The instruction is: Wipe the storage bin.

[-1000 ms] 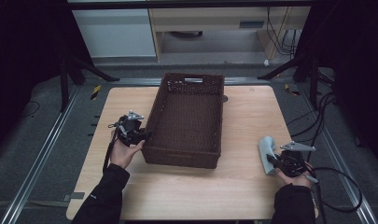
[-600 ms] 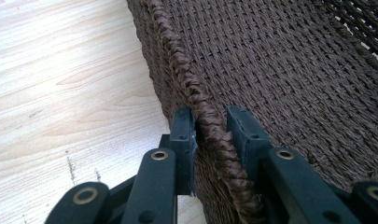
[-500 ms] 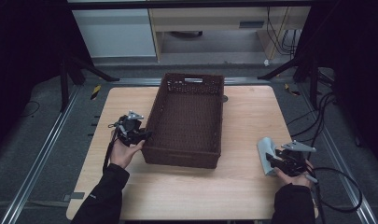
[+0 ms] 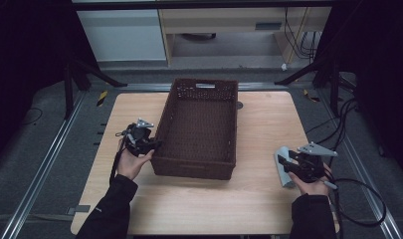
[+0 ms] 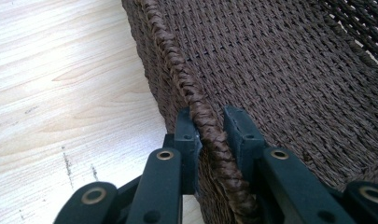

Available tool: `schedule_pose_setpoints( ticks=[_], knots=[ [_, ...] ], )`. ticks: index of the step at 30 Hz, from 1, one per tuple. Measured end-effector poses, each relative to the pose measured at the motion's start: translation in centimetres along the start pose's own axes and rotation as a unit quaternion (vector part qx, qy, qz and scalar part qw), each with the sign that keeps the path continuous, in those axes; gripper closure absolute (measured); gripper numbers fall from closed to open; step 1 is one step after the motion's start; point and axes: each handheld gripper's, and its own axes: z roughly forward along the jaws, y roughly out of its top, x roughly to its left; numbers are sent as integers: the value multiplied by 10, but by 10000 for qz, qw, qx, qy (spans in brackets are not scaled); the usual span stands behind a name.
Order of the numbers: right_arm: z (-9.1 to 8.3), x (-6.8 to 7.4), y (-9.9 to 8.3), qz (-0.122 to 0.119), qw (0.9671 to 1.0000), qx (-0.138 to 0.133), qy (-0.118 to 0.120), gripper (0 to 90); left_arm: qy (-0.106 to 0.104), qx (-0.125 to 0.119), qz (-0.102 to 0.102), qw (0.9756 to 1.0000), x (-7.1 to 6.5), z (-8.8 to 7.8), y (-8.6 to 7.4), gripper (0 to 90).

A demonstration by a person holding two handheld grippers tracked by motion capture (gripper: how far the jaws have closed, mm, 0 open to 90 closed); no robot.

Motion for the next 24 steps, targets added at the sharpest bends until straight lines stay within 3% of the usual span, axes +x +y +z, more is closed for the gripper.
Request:
schedule_pose_setpoints(
  ticks=[13,24],
  knots=[
    [13,27,41,-300,9987,-83,394,557,55,41,76,9999,-1,-5,-4,764],
    [31,51,84,-396,9960,-314,730,563,37,64,102,9999,-1,-8,-7,764]
  ],
)
